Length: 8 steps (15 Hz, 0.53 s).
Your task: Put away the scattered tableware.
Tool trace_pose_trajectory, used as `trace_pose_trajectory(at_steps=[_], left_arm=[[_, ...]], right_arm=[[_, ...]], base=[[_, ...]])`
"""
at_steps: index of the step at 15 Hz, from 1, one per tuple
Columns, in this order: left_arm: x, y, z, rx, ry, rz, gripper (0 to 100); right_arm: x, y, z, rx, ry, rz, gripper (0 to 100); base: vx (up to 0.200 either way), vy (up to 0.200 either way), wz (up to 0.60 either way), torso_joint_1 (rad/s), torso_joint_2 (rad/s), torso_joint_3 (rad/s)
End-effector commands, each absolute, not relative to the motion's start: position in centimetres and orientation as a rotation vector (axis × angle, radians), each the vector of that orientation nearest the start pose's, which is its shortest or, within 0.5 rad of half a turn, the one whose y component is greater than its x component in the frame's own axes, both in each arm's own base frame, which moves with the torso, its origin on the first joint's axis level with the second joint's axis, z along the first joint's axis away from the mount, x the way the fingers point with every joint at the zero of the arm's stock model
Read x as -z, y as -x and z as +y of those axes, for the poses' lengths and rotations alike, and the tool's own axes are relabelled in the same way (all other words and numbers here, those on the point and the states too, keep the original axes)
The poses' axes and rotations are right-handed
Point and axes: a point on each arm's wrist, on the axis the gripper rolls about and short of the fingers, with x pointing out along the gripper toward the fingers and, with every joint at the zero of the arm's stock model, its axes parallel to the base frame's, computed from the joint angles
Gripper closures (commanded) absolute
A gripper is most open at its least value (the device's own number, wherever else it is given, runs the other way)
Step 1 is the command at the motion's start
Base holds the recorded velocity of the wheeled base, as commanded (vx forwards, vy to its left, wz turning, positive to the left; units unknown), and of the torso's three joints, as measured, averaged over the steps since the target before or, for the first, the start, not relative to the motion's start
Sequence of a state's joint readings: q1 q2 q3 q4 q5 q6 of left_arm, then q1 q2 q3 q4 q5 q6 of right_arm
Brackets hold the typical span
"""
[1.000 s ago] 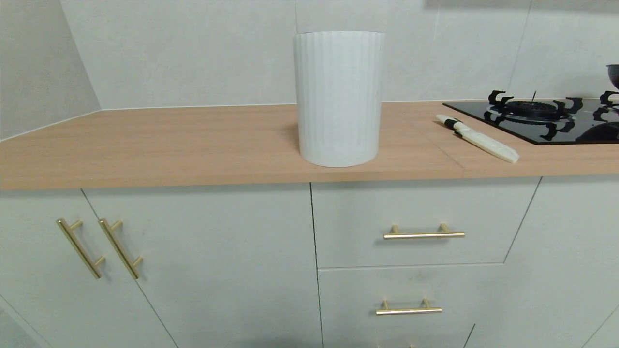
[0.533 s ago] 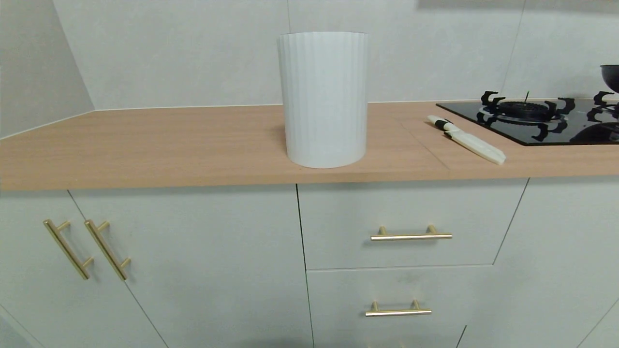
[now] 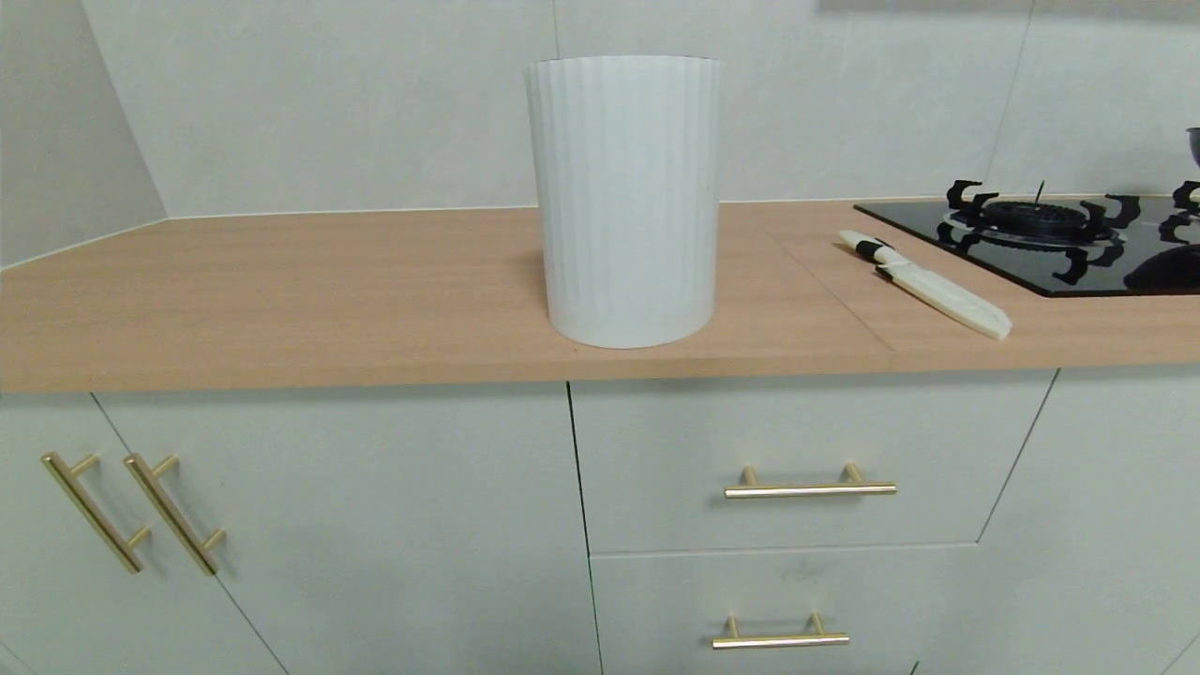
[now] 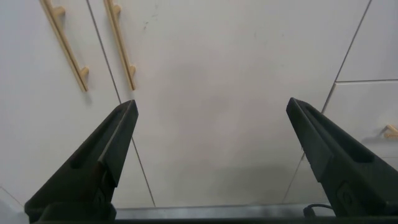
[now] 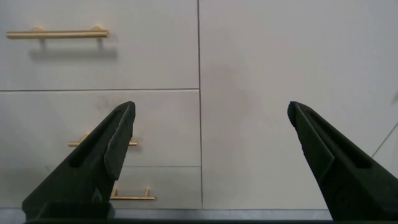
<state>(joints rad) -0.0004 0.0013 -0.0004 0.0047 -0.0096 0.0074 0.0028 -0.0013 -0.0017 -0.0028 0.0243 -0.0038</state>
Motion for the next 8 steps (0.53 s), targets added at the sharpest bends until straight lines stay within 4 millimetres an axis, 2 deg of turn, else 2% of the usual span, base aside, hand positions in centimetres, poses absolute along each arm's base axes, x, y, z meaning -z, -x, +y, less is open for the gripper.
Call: trace_pose_trajectory(at_steps=[1, 8], left_arm=[[-7.5, 2.27, -0.02, 0.009, -0.008, 0.006, 0], [-7.5, 2.27, -0.02, 0.009, -0.008, 0.006, 0]], right_arm=[[-7.62, 2.29, 0.05, -0.028, 0.005, -0.005, 0], [-7.62, 2.29, 0.05, -0.028, 0.008, -0.005, 0]], base=[[0.0, 0.0, 0.0, 0.0, 0.0, 0.0], [0.0, 0.0, 0.0, 0.0, 0.0, 0.0]])
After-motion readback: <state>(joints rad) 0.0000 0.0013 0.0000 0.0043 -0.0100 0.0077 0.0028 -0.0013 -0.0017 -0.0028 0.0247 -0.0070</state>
